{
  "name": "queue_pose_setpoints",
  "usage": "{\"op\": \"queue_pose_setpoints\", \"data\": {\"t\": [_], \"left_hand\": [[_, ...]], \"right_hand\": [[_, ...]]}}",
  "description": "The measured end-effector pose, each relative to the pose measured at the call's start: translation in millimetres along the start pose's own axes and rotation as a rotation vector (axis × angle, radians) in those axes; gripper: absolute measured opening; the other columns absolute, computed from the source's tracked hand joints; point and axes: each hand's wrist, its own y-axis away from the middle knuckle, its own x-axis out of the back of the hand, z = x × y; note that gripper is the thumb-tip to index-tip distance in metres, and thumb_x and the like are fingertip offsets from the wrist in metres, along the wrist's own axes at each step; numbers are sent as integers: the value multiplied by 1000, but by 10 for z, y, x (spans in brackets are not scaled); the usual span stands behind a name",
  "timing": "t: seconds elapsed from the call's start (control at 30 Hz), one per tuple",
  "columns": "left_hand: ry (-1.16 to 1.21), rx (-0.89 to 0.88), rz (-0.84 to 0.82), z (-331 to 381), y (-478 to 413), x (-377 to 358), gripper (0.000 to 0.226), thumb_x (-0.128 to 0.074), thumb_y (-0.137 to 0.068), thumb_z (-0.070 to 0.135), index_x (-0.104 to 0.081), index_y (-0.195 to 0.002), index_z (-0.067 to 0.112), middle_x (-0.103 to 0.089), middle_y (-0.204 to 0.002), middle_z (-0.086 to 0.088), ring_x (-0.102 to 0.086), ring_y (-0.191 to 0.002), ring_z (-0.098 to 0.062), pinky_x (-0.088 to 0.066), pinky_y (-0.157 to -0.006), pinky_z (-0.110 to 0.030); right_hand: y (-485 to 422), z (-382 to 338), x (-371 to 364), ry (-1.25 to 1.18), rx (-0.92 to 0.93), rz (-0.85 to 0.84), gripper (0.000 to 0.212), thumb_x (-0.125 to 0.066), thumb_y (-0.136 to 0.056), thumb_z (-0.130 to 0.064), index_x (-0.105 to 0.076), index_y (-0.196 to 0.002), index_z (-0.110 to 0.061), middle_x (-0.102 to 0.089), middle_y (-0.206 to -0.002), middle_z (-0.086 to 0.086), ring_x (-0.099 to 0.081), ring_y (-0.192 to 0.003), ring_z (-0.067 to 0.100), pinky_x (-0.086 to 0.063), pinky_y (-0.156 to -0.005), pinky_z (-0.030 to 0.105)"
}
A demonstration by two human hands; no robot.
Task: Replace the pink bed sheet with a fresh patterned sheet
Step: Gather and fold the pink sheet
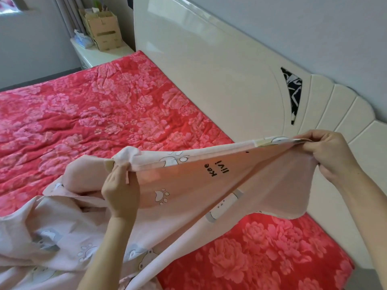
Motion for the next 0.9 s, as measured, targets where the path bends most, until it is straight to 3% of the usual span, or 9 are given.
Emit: {"op": "queue_pose_setpoints", "data": {"t": [0.07,0.17,0.23,0.3,0.43,0.53,0.63,0.77,0.9], "left_hand": [[-71,-275,-187,-47,200,-48,24,-52,-81,1,-56,-59,8,-50,-52,-7,-50,-44,-25,-34,-48,-31],[-222,-442,-518,-231,587,-255,6,-62,-73,7,-67,-69,8,-50,-62,-7,-50,-58,-26,-43,-49,-35],[-150,-517,-581,-271,642,-438,7,-61,-71,9,-67,-69,11,-51,-67,-6,-43,-69,-25,-42,-61,-37],[39,-676,-664,-214,584,-539,17,-47,-85,13,-58,-74,16,-55,-70,-3,-47,-72,-22,-45,-66,-35],[186,-918,-755,-259,546,-551,9,-43,-85,6,-44,-90,13,-56,-75,-3,-53,-61,-19,-43,-47,-27],[197,-926,-725,-383,518,-481,14,-33,-95,8,-42,-87,14,-51,-74,-4,-48,-54,-19,-30,-43,-24],[80,-853,-698,-483,511,-551,25,-24,-102,21,-47,-92,21,-42,-91,6,-44,-69,-7,-41,-44,-18],[85,-700,-864,-575,638,-783,16,-51,-89,21,-64,-85,14,-54,-84,3,-52,-66,-14,-47,-42,-27],[-171,-608,-1147,-372,859,-914,28,-69,-67,47,-72,-74,20,-60,-78,4,-61,-69,-19,-46,-70,-30]], "right_hand": [[-75,7,-29,-36,-23,12,51,-56,-73,20,-72,-53,-24,-63,-49,-10,-56,-47,0,-45,-49,9],[-106,27,-99,6,-3,-50,41,-58,-71,20,-71,-60,-17,-66,-54,-8,-60,-52,1,-48,-53,9],[-127,42,-148,23,4,-76,43,-54,-72,21,-72,-61,-16,-67,-54,-8,-60,-53,1,-48,-54,9],[-173,54,-187,2,-4,-68,52,-51,-73,22,-73,-57,-22,-67,-54,-8,-60,-52,1,-48,-54,10],[-295,108,-163,4,-25,-59,54,-51,-75,20,-74,-56,-26,-67,-54,-9,-60,-50,1,-46,-49,9],[-384,166,-145,-12,-57,-51,44,-53,-74,20,-72,-60,-17,-67,-55,-7,-61,-52,2,-48,-51,10],[-501,221,-183,-38,-95,-29,33,-54,-75,20,-68,-73,-10,-67,-55,-7,-62,-51,2,-49,-53,10],[-638,330,-261,-41,-151,-15,29,-56,-74,18,-67,-75,-9,-66,-52,-7,-60,-48,2,-48,-50,11],[-681,410,-320,-34,-178,-18,28,-60,-72,16,-68,-73,-10,-66,-54,-6,-61,-50,4,-48,-50,12]]}}
